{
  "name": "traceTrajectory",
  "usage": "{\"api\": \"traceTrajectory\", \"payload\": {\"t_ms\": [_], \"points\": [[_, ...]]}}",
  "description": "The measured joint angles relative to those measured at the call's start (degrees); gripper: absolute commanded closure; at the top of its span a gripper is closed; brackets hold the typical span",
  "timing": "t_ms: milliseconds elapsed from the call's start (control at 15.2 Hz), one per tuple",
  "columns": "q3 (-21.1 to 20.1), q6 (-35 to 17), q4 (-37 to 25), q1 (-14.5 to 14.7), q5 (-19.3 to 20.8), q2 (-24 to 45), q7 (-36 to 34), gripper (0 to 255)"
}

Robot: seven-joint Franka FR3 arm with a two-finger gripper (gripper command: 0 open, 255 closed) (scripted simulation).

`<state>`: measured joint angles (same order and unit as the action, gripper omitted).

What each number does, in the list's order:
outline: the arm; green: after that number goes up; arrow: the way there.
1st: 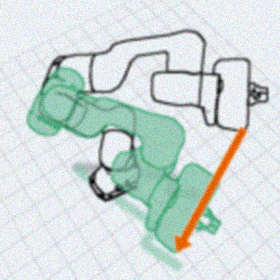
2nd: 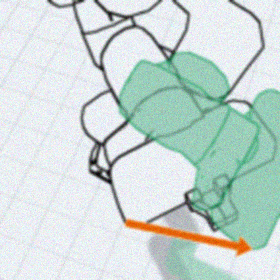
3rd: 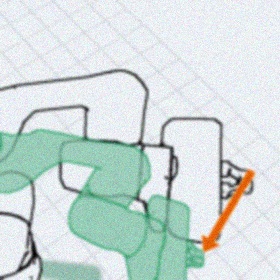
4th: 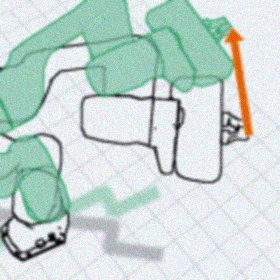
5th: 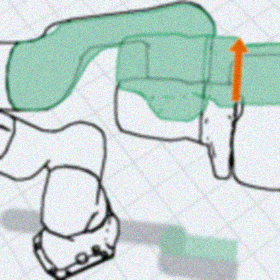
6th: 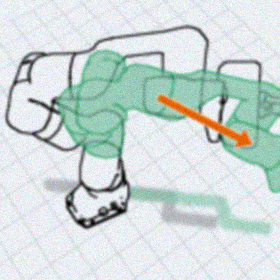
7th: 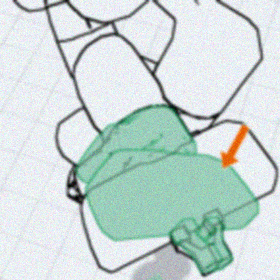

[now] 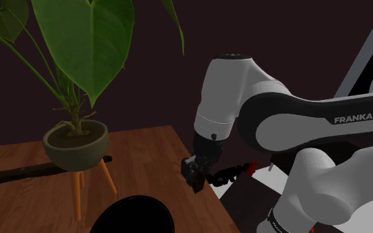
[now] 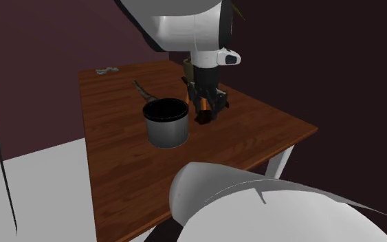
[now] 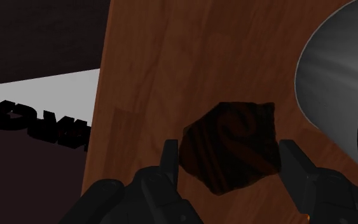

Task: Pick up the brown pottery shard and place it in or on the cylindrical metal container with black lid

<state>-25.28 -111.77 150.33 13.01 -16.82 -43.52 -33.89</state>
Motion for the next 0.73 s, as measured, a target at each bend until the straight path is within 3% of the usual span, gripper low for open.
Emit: {"api": "traceTrajectory", "payload": {"t_ms": [462,726], "points": [[1.5,5.4,-4.6,-0.5,1.2,-0.8,0.0,255],[-2.5,4.8,-10.0,-1.0,0.7,4.5,-3.9,255]]}}
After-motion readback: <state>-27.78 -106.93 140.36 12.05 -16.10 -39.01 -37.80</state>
